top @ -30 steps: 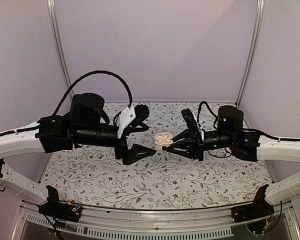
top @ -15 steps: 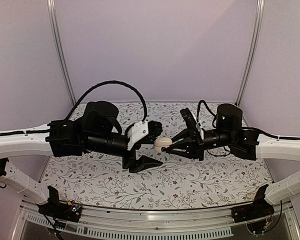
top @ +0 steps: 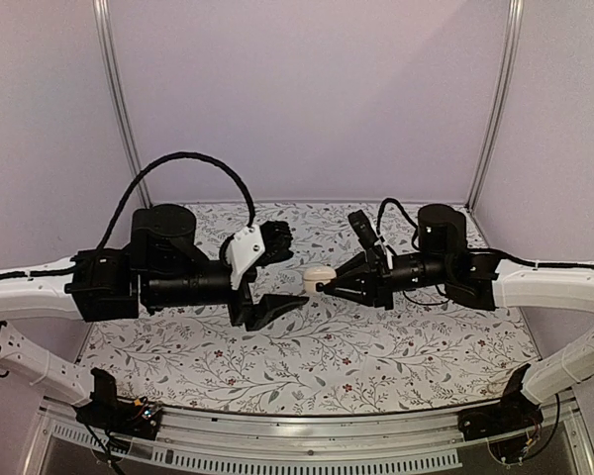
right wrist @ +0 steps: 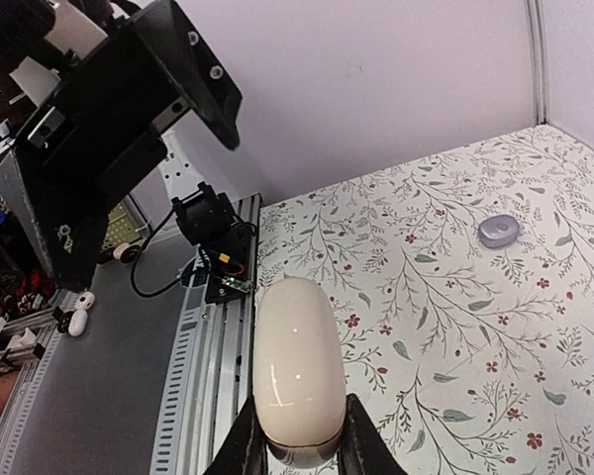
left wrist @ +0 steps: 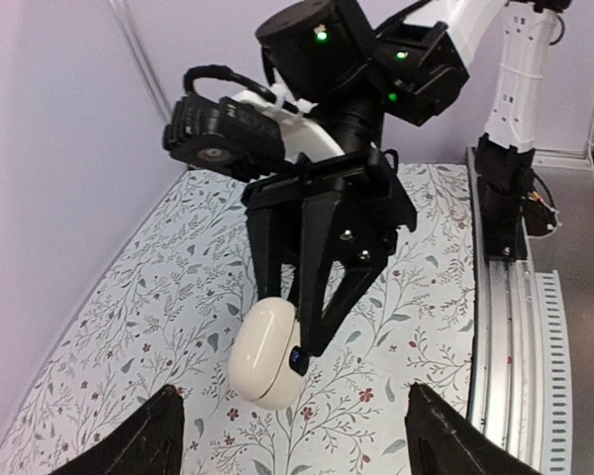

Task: Insert the wireless bluetooth earbuds into the charging case
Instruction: Close the charging case with the earbuds inside, then place the charging case with the earbuds at the center of the board.

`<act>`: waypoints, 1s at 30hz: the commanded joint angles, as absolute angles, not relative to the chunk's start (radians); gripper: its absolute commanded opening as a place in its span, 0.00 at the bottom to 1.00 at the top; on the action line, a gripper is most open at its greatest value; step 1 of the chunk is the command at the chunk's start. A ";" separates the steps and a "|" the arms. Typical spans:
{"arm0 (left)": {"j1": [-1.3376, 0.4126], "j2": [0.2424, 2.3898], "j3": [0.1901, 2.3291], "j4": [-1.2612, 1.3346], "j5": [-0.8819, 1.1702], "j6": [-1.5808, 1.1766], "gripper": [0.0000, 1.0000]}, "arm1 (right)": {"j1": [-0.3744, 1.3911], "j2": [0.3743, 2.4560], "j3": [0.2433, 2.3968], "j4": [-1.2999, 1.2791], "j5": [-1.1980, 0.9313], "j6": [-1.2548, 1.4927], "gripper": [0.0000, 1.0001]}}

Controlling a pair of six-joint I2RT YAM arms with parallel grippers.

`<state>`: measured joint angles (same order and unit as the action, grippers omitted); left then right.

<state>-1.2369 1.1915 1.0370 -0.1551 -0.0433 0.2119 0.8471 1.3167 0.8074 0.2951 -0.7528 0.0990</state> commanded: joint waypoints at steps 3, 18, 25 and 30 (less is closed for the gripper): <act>-1.030 1.043 0.889 -0.026 -0.180 -0.096 0.85 | 0.798 1.515 0.936 0.221 -0.681 0.181 0.00; -0.790 0.974 0.757 -0.066 -0.187 -0.372 1.00 | 0.799 2.159 1.518 0.083 -0.705 0.255 0.03; -0.762 0.929 0.699 -0.037 -0.195 -0.384 1.00 | 0.799 2.403 1.765 -0.024 -0.684 0.280 0.06; -0.747 0.903 0.679 -0.033 -0.193 -0.371 1.00 | 0.796 2.497 1.856 -0.078 -0.644 0.282 0.08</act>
<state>-0.7696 0.9306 0.6933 -0.0471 -0.1951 -0.3714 0.7979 2.4413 1.7805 -0.0120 -0.6773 0.2710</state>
